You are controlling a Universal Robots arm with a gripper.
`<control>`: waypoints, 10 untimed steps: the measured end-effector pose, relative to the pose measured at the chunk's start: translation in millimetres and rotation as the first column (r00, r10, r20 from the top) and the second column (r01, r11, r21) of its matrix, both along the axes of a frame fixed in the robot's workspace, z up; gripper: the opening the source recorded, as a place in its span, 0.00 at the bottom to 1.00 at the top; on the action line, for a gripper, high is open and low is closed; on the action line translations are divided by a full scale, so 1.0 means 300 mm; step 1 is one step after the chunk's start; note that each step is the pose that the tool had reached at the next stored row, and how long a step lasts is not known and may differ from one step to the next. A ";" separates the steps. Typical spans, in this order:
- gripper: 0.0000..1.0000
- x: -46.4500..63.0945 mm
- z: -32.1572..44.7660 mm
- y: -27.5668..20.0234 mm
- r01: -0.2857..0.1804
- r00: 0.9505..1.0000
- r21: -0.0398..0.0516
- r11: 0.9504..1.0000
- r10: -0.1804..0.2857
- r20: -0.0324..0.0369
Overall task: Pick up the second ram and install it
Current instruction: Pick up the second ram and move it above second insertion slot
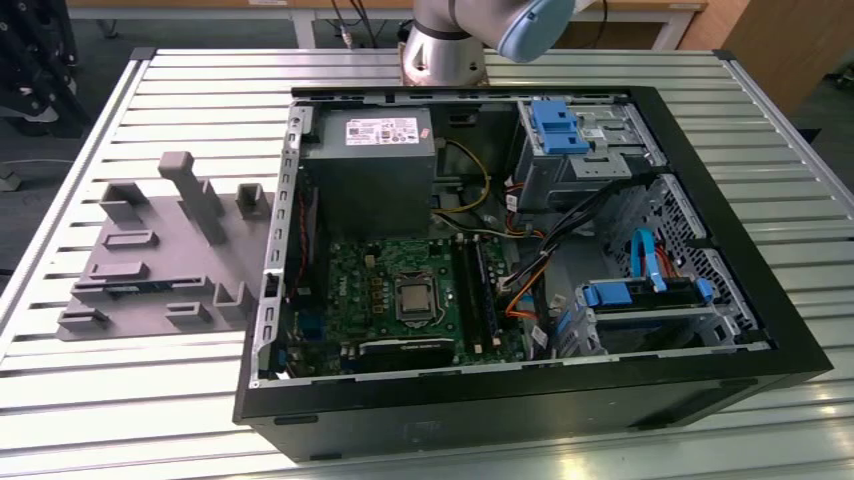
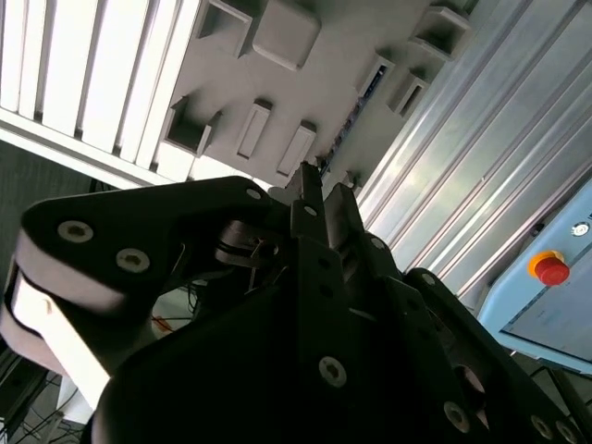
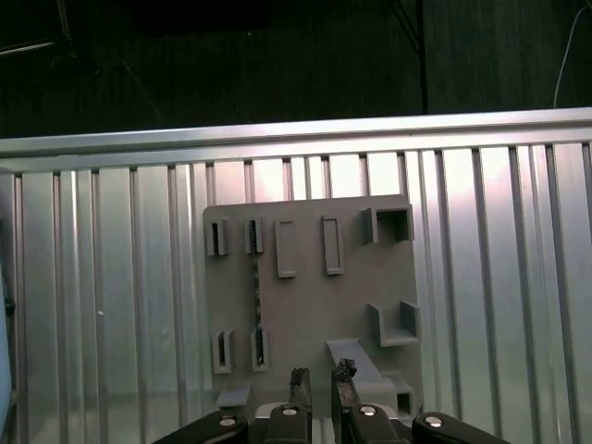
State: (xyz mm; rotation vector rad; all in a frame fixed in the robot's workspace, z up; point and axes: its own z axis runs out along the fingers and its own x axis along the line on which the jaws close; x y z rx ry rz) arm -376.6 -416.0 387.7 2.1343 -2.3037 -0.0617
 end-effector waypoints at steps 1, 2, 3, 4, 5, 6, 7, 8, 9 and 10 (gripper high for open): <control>0.24 -0.001 0.000 0.000 0.000 1.000 0.000 1.000 0.000 0.000; 0.24 -0.002 -0.001 -0.001 0.000 1.000 0.000 1.000 0.000 0.001; 0.24 -0.002 -0.001 -0.001 0.000 1.000 0.000 1.000 0.000 0.001; 0.24 -0.002 -0.001 -0.001 0.000 1.000 0.000 1.000 0.000 0.001; 0.24 -0.002 -0.001 -0.001 0.000 1.000 0.000 1.000 0.000 0.001; 0.24 -0.003 -0.001 -0.001 0.000 1.000 0.000 1.000 0.000 0.001; 0.24 -0.003 -0.001 -0.001 0.000 1.000 0.000 1.000 0.000 0.001; 0.25 -0.003 -0.001 -0.001 0.000 1.000 0.000 1.000 0.000 0.001; 0.25 -0.003 -0.002 -0.001 0.000 1.000 0.000 1.000 0.000 0.001; 0.31 -0.003 -0.001 -0.001 0.000 1.000 0.000 1.000 0.000 0.001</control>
